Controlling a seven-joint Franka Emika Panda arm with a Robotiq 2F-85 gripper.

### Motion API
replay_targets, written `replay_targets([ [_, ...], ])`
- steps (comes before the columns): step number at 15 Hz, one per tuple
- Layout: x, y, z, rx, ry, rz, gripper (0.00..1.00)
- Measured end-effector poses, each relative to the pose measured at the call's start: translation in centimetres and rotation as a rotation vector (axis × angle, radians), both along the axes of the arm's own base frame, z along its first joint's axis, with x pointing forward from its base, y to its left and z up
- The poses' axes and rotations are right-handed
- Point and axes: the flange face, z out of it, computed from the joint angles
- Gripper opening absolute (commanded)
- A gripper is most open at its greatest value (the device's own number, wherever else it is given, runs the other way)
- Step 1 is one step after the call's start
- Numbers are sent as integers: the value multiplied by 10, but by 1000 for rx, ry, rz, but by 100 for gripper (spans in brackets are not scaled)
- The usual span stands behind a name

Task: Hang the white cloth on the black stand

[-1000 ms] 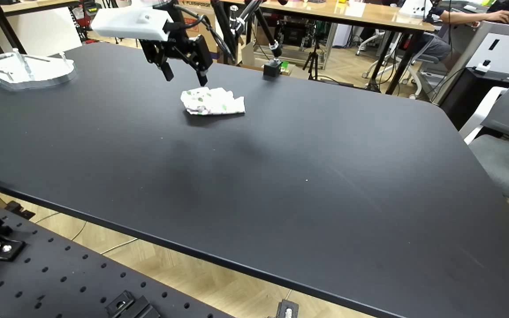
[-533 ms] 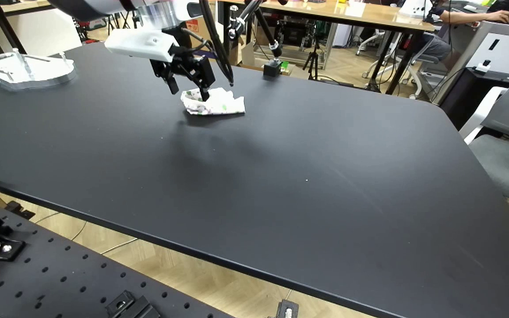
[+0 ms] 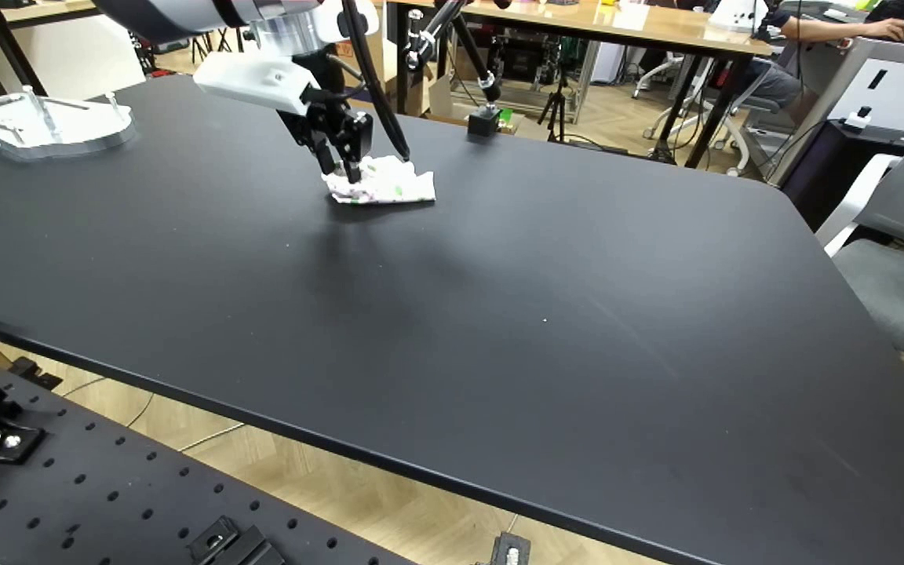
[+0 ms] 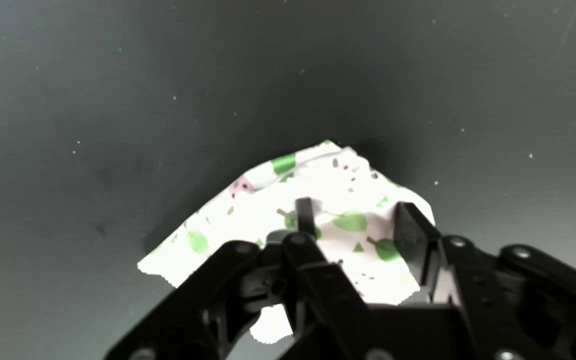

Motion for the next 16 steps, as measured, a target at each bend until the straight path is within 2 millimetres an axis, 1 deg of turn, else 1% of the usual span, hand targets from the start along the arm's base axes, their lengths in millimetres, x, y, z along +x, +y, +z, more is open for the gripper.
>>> replay_targets([
  [2,1,3,3,11,-9,-4,2],
  [4,1,5,6,22,-17,-8,0],
  [9,0,3,7,32,-18,-27,0],
  [11,0,0,7,32,-17,-31,27],
  [12,0,-1,7,32,-16,-34,32],
  [15,0,-5,7,32,-15,-36,54],
  [16,0,-5,7,32,-15,-36,59],
])
